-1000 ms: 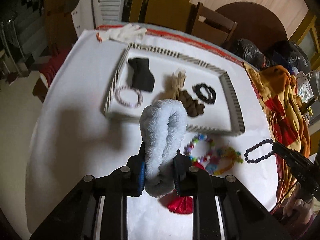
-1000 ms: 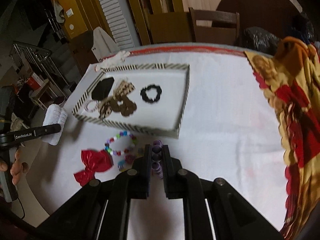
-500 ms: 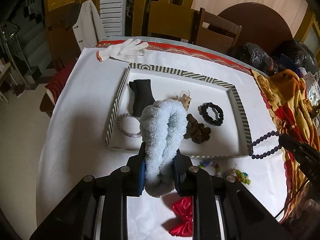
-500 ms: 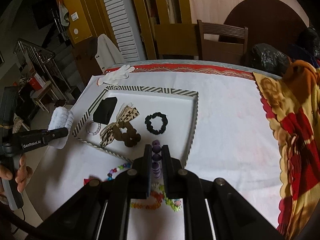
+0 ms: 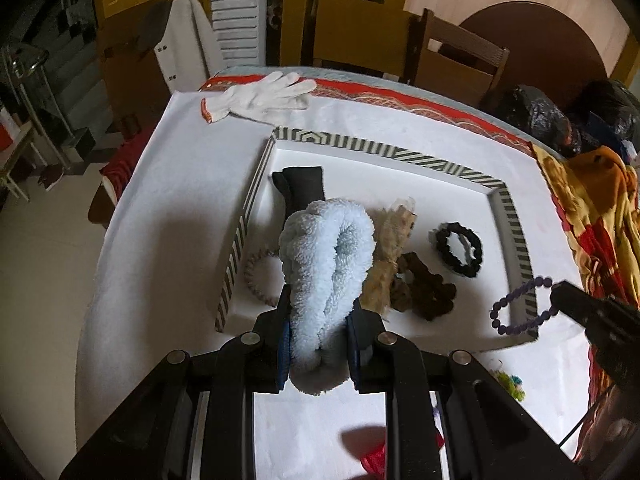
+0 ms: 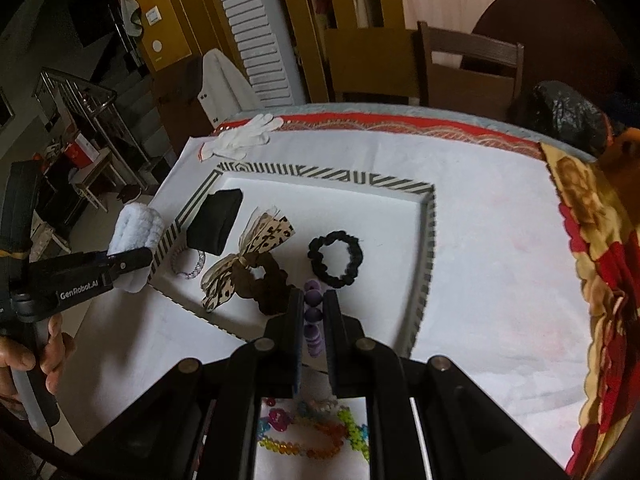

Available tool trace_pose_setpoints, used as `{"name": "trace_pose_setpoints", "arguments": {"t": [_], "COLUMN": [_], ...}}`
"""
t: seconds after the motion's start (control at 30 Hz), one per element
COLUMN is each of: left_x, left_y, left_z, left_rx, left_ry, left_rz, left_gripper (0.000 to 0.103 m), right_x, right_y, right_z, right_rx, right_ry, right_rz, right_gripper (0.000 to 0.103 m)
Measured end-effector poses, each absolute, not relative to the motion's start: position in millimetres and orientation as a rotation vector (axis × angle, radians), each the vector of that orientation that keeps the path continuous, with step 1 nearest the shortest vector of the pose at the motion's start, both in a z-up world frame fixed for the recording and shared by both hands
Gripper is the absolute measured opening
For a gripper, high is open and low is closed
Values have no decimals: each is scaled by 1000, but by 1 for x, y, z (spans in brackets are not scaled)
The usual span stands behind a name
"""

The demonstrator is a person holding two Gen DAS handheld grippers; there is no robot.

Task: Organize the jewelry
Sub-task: 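Carry the white scrunchie and purple bracelet into the tray and open both grippers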

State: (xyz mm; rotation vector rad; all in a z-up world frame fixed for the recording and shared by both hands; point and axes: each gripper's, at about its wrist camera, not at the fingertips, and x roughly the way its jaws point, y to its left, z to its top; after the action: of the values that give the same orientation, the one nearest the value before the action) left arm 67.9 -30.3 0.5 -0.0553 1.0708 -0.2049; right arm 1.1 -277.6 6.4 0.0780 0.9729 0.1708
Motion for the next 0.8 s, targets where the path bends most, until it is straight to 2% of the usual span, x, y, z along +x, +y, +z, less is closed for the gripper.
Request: {"name": "trace_pose_setpoints", "arguments": {"t": [0.27,0.8], "left_x": [88,96], "left_y": [-25,-47], "left_z": [-22,-52], "left_rx": [-80,-34], "left_ry": [1129,1194], "left_rz": [-177,-193], "left_gripper": [13,13], "right_x": [24,39], "right_y": [-265,-303], "right_z": [-21,-71], "right_rx": [112,92], "right_ry": [1034,1165], "right_rz": [221,64], "right_gripper": [10,10]}}
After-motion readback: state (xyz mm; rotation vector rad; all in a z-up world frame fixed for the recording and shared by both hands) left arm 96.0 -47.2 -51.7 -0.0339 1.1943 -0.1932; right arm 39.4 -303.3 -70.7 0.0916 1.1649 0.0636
